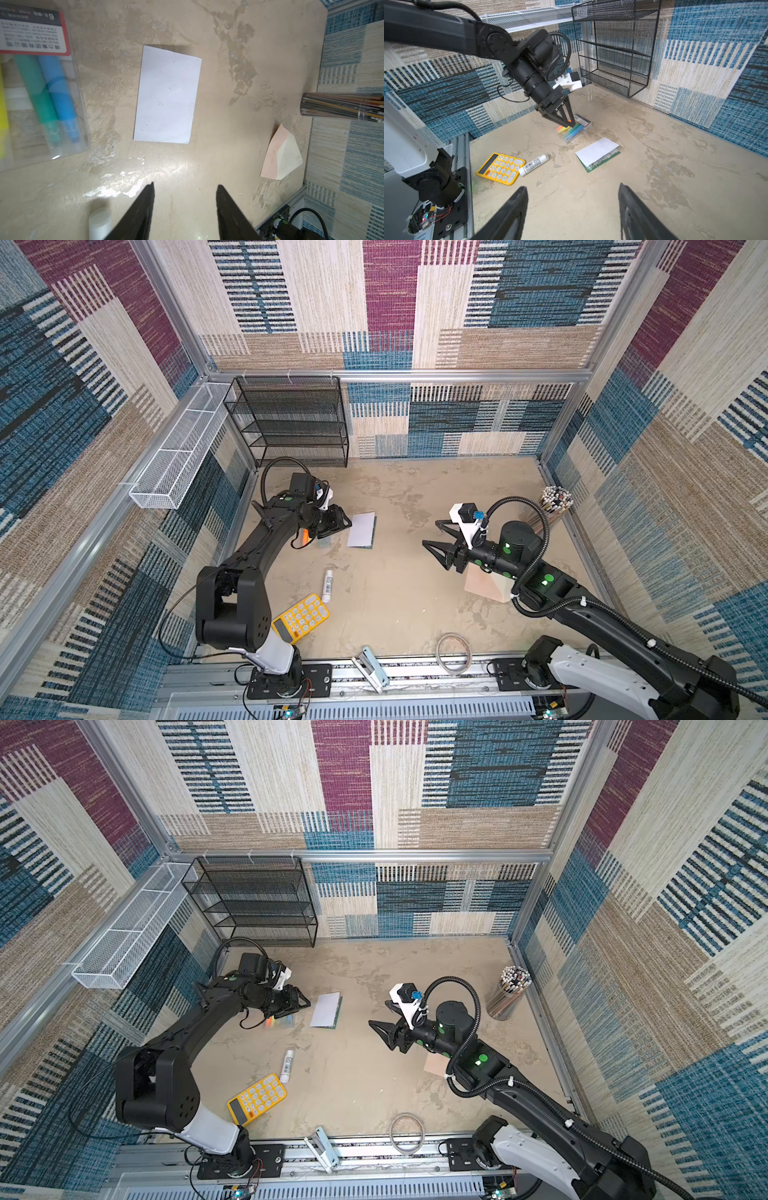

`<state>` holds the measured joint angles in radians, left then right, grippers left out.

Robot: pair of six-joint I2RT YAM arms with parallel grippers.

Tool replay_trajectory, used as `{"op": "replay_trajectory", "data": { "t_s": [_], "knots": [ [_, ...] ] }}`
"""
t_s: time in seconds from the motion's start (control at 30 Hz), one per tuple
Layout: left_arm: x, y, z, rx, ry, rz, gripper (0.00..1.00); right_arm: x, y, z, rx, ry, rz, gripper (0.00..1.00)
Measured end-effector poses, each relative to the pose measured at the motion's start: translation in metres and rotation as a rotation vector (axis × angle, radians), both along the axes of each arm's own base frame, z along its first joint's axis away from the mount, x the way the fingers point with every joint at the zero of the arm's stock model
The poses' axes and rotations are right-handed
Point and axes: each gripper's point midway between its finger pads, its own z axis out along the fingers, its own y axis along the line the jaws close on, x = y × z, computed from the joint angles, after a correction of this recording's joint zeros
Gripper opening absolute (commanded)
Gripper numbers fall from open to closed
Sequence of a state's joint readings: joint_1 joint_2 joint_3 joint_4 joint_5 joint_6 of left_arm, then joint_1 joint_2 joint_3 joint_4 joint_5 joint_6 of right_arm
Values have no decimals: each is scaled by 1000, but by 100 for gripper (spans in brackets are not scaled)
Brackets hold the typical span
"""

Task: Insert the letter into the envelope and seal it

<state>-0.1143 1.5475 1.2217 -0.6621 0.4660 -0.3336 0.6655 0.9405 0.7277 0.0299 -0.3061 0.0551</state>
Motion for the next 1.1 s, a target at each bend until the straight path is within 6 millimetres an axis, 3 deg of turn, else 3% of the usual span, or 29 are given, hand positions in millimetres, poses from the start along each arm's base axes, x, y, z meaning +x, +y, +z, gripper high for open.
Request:
{"op": "replay_trajectory", "data": {
  "t_s": [0.23,0.47,0.57,0.7,0.8,1.1],
  "knots": [
    [-21,8,48,19,-139,20,44,25,-3,-10,-8,186,-139,71],
    [-57,10,70,8,-205,15,44,38,-22,-33,-26,376,-321,71],
    [-73,3,75,-15,-221,-13,44,46,-50,-45,-18,474,-485,70],
    [-93,-16,75,-39,-223,-76,44,50,-120,-72,31,619,-764,66],
    [-106,-37,69,-46,-201,-146,44,40,-172,-95,64,707,-941,65],
    [-118,-85,38,-75,-117,-261,44,2,-240,-145,107,840,-1228,63]
  ]
}}
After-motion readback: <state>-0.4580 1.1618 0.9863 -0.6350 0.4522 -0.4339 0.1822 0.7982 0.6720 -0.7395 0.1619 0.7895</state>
